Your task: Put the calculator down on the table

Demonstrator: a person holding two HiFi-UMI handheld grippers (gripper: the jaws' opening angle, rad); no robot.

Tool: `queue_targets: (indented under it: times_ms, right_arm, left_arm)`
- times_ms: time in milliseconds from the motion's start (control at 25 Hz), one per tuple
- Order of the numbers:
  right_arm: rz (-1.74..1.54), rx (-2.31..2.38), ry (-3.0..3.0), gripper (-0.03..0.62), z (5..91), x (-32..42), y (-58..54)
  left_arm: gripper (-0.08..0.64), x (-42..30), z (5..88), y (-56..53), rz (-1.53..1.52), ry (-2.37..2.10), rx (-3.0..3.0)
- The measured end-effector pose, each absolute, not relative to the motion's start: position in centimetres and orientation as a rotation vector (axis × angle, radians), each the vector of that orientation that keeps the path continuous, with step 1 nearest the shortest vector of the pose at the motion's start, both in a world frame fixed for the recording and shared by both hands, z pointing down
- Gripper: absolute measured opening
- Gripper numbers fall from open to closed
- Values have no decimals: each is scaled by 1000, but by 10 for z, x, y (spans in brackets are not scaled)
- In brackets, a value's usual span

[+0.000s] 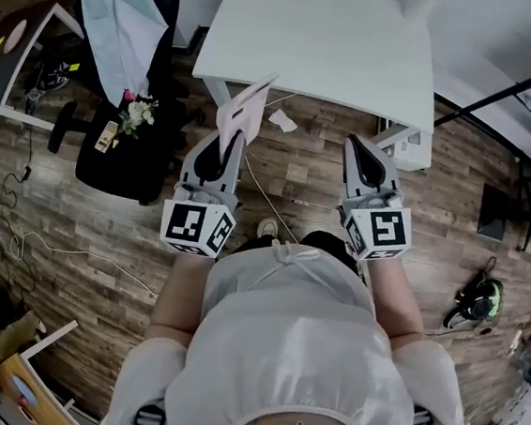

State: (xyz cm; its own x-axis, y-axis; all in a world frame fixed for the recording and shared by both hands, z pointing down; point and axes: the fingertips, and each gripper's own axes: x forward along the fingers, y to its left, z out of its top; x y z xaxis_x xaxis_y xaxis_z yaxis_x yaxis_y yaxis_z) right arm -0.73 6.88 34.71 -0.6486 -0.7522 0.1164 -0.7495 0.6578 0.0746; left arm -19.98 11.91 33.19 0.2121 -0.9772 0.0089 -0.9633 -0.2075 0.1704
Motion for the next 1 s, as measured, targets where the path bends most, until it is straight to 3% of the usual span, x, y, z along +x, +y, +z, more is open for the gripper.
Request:
queue_targets:
  times_ms: [440, 1000]
  right_arm:
    - [18, 1275, -2707, 6, 373, -9, -26]
    - [85, 1284, -2688, 6, 397, 17, -236]
  left_arm:
    - [75, -193, 366, 17, -79, -1785, 2330]
    - [75, -148, 422, -195, 116, -1659, 2321]
